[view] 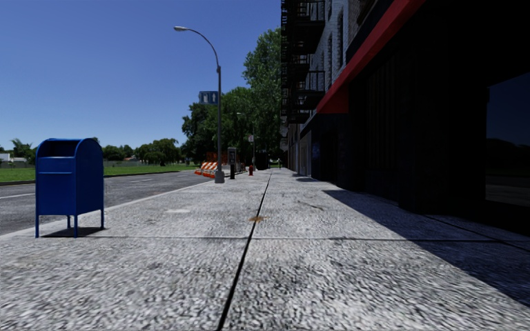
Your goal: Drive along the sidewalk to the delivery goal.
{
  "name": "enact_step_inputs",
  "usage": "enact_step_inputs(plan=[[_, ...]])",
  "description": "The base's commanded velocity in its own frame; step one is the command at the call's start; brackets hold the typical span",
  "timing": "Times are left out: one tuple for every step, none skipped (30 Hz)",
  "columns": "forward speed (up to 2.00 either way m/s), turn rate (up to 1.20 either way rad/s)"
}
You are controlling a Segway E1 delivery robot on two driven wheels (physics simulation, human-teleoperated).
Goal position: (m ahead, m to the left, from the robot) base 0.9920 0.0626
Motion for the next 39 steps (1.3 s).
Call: enact_step_inputs(plan=[[0.98, -0.14], [0.94, -0.16], [0.94, -0.16], [0.87, -0.25], [0.85, -0.3], [0.84, -0.31], [0.84, -0.31], [0.84, -0.26], [0.84, -0.15], [0.83, 0.0], [0.83, 0.0], [0.77, 0.0], [0.67, 0.0], [0.58, 0.0], [0.53, 0.0], [0.53, 0.0], [0.52, 0.0], [0.51, 0.0], [0.49, 0.0], [0.33, 0.0], [0.33, 0.0], [0.0, 0.0], [0.0, 0.0], [0.0, 0.0], [0.0, 0.0], [0.0, 0.0], [0.0, 0.0], [0.0, 0.0], [0.0, 0.0], [0.0, 0.0], [0.0, 0.0], [0.0, 0.0], [0.0, 0.0], [0.0, 0.0], [0.0, 0.0], [0.0, 0.0], [0.0, 0.0], [0.0, 0.0], [0.0, 0.0]])
